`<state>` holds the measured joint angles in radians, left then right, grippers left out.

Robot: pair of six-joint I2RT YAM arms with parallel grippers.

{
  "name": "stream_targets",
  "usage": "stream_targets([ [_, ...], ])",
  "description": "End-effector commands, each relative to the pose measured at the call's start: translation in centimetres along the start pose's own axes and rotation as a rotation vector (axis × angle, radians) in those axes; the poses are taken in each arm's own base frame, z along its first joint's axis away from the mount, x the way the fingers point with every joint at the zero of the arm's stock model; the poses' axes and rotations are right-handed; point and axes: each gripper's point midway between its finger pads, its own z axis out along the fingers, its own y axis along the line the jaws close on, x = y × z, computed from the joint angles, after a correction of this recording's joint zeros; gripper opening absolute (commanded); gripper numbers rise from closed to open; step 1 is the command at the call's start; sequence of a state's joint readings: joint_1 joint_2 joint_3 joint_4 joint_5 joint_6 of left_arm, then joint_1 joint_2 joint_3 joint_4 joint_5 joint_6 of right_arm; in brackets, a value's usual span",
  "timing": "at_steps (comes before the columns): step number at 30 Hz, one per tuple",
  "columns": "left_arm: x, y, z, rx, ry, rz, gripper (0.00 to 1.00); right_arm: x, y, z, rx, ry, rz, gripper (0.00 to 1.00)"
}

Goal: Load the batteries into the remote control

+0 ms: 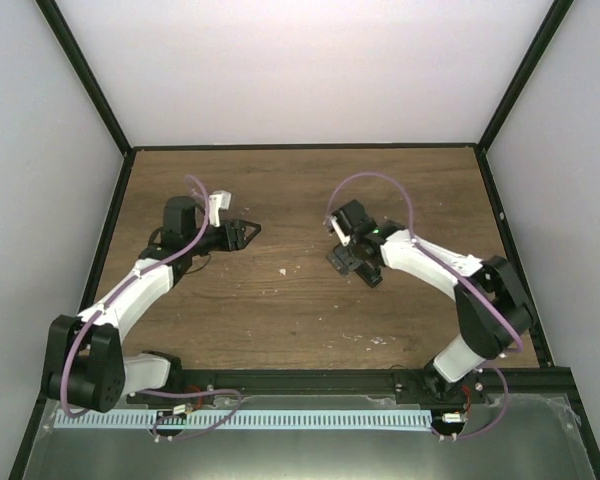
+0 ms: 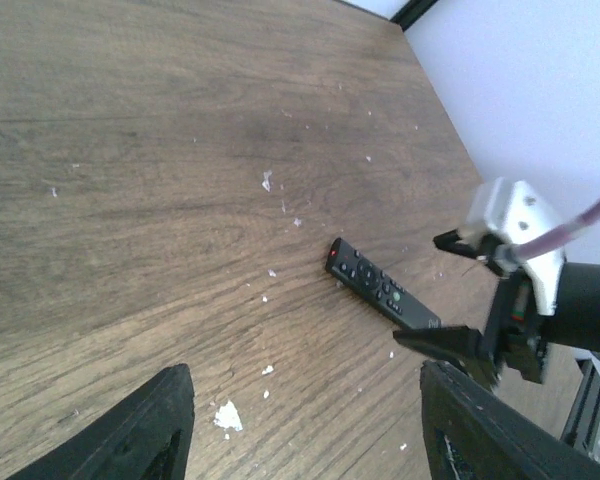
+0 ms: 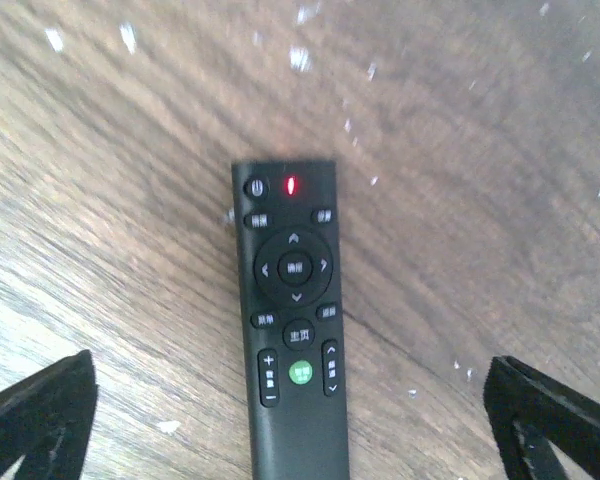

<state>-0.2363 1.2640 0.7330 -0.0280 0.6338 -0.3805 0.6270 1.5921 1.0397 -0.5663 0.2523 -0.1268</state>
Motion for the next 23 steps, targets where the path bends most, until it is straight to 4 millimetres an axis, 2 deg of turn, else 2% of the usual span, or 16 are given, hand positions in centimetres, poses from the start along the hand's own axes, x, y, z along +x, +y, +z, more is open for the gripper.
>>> stream_targets([
  [1,-3.7,-1.6,-1.8,-0.027,-0.132,0.056,0.67,-2.5,-3.0,-2.0,-0.054,-0.145,0.159,1.0],
  [7,-5.1,0.2,-3.4,-0.186,-0.209,0.051,0.71,-1.9,-8.4,-2.3,-0.092,-0.222,0.366,1.0],
  [11,-5.8,0.8,-4.4,-0.245,-0.274,0.057,0.72,-0.5,-11.3,-2.5,-0.105,-0.257,0.474,1.0],
  [16,-6.3,1.1,-5.0,-0.276,-0.307,0.075,0.73,0.6,-12.2,-2.4,-0.109,-0.258,0.51,1.0],
  [23,-6.6,1.1,-4.9,-0.272,-0.317,0.082,0.74,0.5,-11.9,-2.6,-0.13,-0.265,0.506,1.0],
])
